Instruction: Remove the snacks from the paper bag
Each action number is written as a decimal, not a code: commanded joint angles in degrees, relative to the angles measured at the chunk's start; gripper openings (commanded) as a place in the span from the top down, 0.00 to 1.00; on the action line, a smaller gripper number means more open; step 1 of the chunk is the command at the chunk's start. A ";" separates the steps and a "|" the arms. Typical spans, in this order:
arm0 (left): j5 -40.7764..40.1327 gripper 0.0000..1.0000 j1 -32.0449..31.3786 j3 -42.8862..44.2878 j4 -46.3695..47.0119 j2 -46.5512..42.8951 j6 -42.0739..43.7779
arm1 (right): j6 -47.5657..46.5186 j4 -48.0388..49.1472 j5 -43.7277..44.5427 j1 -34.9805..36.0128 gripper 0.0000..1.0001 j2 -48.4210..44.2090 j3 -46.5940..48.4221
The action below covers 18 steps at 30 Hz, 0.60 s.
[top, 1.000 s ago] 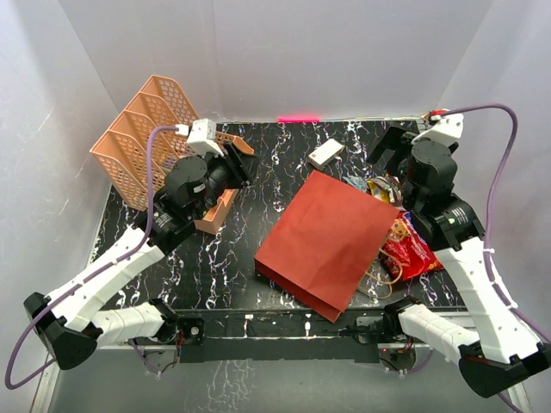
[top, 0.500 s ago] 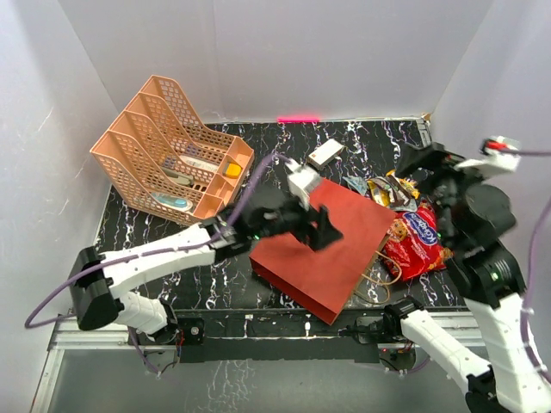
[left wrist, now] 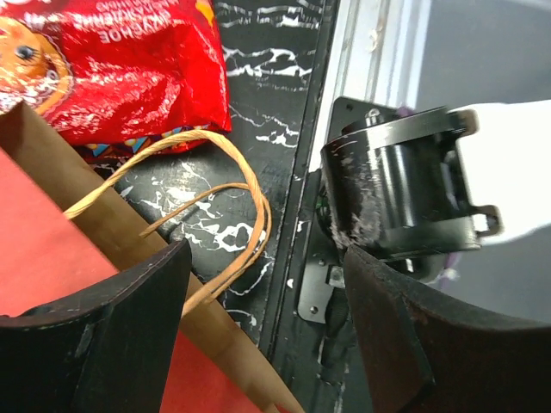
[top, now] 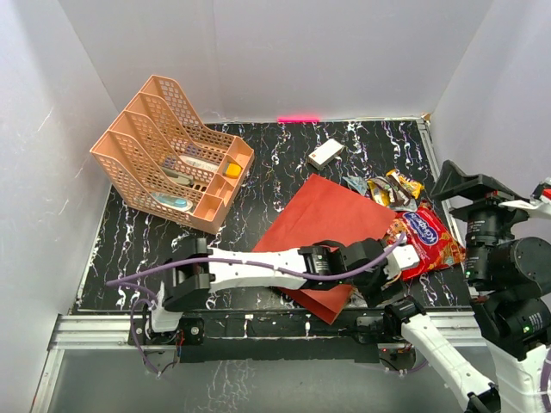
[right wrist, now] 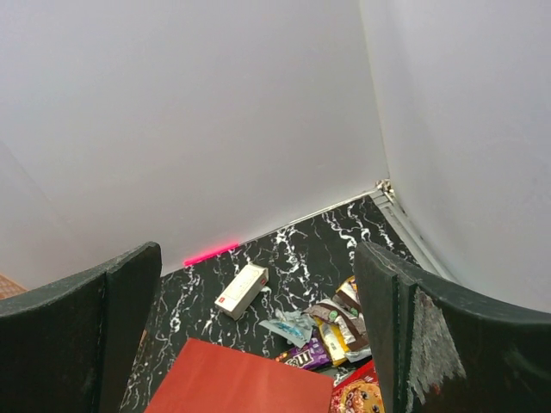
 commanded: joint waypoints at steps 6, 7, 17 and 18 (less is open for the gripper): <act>-2.96 0.40 -0.71 9.15 -3.16 8.19 6.27 | -2.47 -2.21 3.14 0.05 0.01 -2.79 1.08; -3.74 0.43 -0.69 9.82 -3.44 8.80 6.85 | -2.47 -2.32 3.29 0.10 0.01 -2.94 1.13; -7.77 0.91 -0.66 14.36 -7.46 4.36 6.71 | -2.50 -2.67 3.80 0.10 0.01 -3.34 0.51; -7.97 0.97 -0.66 14.34 -7.38 3.13 6.68 | -2.41 -2.46 3.76 0.08 0.01 -3.25 0.40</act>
